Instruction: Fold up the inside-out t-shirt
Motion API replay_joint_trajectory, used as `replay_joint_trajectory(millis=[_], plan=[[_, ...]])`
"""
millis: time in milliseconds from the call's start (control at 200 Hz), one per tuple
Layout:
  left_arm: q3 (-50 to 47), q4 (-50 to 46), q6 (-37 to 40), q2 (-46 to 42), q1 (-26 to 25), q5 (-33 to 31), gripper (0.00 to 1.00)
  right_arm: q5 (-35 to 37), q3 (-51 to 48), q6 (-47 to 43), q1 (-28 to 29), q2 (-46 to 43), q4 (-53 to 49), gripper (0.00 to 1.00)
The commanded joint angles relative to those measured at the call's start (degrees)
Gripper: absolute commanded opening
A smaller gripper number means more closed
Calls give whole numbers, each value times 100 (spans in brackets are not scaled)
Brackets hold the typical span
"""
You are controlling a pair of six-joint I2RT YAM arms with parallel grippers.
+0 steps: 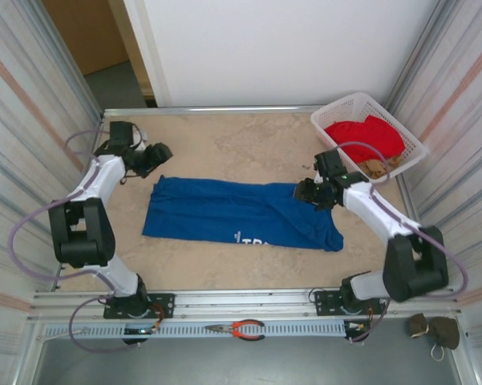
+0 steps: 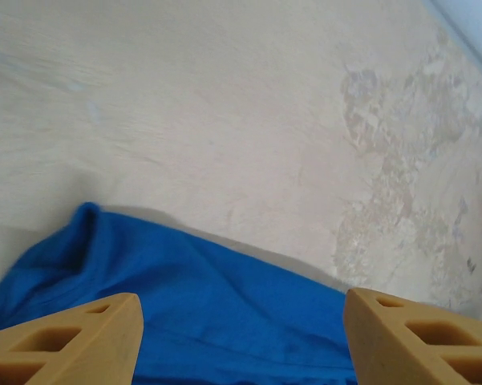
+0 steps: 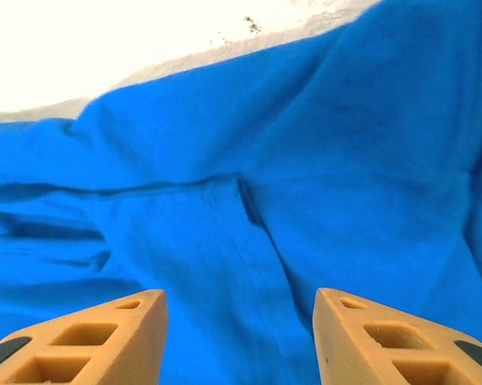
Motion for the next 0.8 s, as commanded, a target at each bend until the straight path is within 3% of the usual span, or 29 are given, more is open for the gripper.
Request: replay_joint_trajectory(millis=[0,281,326,466,792], plan=[[184,-400,240,477,-209,-107,67,-143,300,-345,49,600,197,49],[-79,-182,243,948,-311,-234,67,-290,441,-289,135,1490,566,43],[-135,-159,243,983,-311,-255,67,-335,453,-277,153,1575,613,37],[-271,-76,272,1071,-310,-317,67,-392,463,-279,216,1547,581,0],[-479,91,248,1086,-312,-269,67,-296,228,-36,757,293,270,0]])
